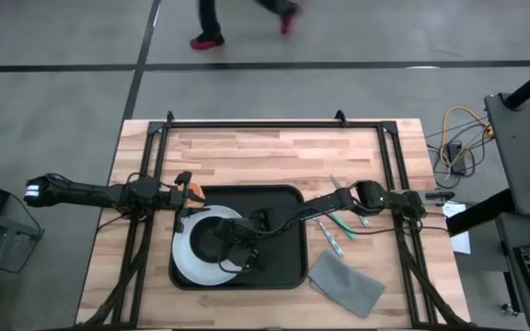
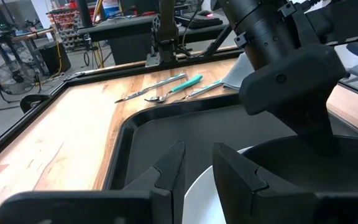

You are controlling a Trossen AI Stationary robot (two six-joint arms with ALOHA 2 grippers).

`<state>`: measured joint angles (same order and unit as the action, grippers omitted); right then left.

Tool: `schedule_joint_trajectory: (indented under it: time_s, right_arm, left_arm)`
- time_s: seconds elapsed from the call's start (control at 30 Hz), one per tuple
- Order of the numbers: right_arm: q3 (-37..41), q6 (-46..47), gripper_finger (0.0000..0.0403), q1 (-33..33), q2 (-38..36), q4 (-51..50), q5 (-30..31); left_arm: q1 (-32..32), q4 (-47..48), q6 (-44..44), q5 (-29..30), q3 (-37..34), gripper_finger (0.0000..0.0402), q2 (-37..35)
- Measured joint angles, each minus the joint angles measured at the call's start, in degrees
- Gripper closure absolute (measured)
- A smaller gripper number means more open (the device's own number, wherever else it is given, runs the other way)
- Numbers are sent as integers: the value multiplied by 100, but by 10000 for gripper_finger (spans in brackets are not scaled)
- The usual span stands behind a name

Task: Set up tray
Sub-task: Put the black bowl on the plate

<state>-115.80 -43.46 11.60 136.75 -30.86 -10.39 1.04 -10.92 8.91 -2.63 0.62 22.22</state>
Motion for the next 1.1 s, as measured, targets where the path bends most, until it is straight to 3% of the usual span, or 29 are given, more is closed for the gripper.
schedule_joint_trajectory:
  time_s: [0.67, 1.1]
  right_arm:
    - [-1, 94, 393, 0, -7, -54, -2]
    - [-68, 133, 321, 0, -17, -50, -4]
  left_arm:
    - [0, 0, 0, -1, 0, 340, 0]
    - [-1, 0, 0, -1, 0, 340, -2]
